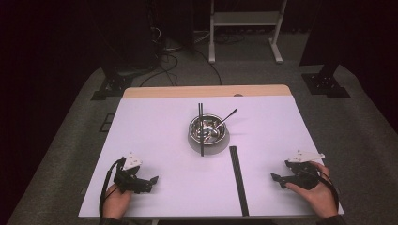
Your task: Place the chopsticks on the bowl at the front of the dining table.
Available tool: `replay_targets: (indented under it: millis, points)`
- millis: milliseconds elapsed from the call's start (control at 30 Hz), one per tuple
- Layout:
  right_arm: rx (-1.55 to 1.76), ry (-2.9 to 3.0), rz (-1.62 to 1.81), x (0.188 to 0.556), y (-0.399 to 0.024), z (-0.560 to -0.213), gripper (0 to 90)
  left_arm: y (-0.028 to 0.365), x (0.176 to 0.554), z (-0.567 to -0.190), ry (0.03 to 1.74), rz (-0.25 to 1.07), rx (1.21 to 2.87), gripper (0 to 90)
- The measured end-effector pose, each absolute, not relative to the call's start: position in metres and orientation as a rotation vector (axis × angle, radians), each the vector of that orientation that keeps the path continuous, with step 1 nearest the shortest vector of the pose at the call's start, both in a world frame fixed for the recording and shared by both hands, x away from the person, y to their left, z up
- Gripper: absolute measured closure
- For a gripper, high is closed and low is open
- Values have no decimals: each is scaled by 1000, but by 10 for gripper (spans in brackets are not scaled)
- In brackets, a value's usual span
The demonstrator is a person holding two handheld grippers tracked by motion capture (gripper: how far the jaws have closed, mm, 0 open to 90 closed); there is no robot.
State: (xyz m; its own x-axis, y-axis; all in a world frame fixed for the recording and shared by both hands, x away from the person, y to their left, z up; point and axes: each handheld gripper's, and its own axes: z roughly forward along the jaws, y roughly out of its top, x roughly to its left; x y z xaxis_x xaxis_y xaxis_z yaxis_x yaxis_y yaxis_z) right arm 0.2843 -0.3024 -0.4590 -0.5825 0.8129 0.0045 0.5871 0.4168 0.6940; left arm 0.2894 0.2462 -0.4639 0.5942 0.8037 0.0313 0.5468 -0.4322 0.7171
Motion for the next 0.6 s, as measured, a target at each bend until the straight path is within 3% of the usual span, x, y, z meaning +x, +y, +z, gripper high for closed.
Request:
replay_targets:
  millis: [600]
  points:
    - [1181, 2300, 1014, 279, -306, -465, 198, 246, 289, -464, 1065, 489, 2146, 0]
